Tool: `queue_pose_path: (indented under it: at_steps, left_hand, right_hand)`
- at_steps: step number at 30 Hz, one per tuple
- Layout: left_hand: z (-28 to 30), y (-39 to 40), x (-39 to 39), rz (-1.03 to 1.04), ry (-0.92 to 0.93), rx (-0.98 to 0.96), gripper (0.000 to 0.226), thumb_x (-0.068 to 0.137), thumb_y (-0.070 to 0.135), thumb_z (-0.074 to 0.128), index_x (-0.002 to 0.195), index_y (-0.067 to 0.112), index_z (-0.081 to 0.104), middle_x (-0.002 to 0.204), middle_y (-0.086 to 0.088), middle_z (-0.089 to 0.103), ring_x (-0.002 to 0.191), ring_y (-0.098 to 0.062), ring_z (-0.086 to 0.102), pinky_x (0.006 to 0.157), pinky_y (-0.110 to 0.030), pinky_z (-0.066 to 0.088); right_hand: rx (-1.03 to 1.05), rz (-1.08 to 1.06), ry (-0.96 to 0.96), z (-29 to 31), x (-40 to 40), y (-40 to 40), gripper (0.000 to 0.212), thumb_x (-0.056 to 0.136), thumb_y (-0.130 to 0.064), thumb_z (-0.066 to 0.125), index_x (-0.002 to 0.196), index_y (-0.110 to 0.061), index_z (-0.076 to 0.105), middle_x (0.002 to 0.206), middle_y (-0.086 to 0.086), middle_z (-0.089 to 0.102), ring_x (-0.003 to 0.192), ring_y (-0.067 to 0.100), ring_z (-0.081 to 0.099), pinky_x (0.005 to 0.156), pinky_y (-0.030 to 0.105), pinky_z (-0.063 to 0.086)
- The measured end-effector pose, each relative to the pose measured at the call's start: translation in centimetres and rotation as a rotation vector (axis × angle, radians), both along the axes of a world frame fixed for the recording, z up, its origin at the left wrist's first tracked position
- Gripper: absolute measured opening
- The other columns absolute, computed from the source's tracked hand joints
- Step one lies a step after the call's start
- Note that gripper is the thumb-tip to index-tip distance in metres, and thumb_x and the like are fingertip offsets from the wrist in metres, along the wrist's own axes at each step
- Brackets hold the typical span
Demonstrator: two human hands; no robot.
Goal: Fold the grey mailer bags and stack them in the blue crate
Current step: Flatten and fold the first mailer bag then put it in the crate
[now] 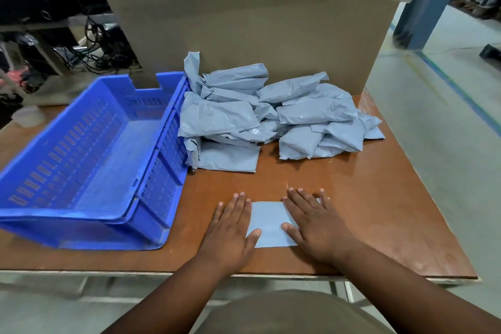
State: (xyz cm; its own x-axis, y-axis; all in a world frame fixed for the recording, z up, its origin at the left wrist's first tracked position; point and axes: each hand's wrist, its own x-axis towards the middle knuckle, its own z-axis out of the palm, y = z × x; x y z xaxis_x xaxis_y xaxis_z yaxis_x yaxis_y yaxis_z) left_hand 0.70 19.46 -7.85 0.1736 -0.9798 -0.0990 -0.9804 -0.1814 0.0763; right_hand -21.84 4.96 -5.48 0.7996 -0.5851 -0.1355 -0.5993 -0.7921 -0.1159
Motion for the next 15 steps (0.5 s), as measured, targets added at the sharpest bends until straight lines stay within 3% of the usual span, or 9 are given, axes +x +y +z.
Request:
queue_pose_path:
  at_steps: [7, 15]
  left_hand:
    - [0.8, -0.1, -0.2, -0.019, 0.018, -0.082, 0.071, 0.109, 0.051, 0.015, 0.171, 0.019, 0.002, 0.177, 0.001, -0.015, 0.162, -0.013, -0.017, 0.132, -0.041, -0.004]
    - [-0.7, -0.3, -0.3, -0.014, 0.008, -0.033, 0.071, 0.107, 0.048, 0.020, 0.170, 0.016, 0.013, 0.179, -0.002, 0.002, 0.164, -0.017, -0.003, 0.133, -0.046, 0.003]
  right_hand:
    - [-0.091, 0.128, -0.092, 0.2, 4.6, 2.3, 0.064, 0.111, -0.052, 0.027, 0.166, -0.019, 0.034, 0.175, 0.007, 0.026, 0.163, 0.025, 0.019, 0.130, 0.060, 0.008]
    - [-0.069, 0.127, -0.040, -1.6, 5.1, 3.1, 0.066, 0.110, -0.054, 0.023, 0.167, -0.021, 0.030, 0.175, 0.004, 0.024, 0.163, 0.024, 0.018, 0.131, 0.054, 0.012]
